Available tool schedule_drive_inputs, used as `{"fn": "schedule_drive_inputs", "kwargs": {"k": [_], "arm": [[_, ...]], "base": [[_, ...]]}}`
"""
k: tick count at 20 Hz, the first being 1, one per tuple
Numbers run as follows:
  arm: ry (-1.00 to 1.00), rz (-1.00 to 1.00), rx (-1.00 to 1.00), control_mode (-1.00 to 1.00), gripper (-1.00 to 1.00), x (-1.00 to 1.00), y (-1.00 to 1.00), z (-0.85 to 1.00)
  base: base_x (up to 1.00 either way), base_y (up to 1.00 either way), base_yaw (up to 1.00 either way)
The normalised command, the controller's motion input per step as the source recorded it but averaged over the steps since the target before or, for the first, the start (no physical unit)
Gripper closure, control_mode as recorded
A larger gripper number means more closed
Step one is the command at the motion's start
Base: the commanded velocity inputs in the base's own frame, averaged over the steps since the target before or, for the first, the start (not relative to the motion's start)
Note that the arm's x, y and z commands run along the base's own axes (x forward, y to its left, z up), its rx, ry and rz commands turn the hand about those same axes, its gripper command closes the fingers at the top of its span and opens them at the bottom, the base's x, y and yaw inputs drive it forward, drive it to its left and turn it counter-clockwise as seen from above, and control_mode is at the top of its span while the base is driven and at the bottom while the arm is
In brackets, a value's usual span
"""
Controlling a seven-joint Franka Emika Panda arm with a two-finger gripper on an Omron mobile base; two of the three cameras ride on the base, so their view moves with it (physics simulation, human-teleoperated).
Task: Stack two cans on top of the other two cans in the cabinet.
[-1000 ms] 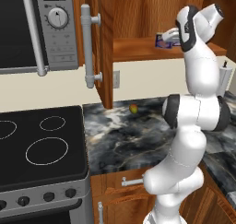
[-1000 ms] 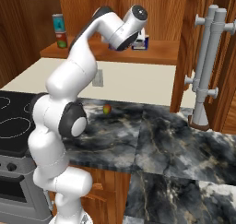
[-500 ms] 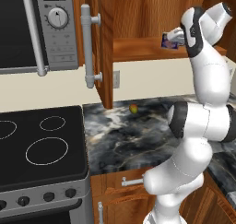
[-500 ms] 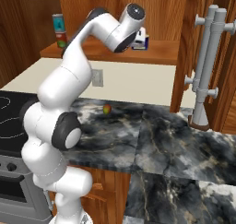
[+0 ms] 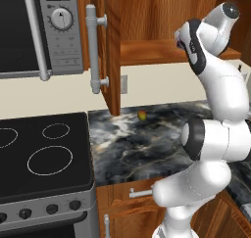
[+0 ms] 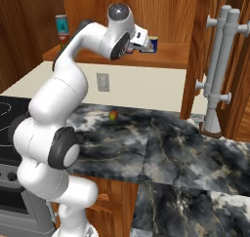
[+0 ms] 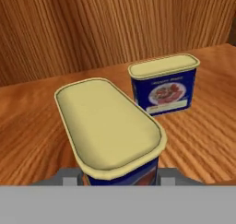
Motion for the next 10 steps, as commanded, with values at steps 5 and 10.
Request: {"fn": "schedule_drive_inputs", "kwargs": {"k": [5, 10], "arm": [[0.00, -0.30, 0.06, -1.00, 1.00, -0.03, -0.01, 0.18], [0.00, -0.21, 0.09, -1.00, 1.00, 0.00, 0.00, 0.27]], "base": [[0.00, 0.00, 0.00], [0.00, 0.00, 0.00]]}}
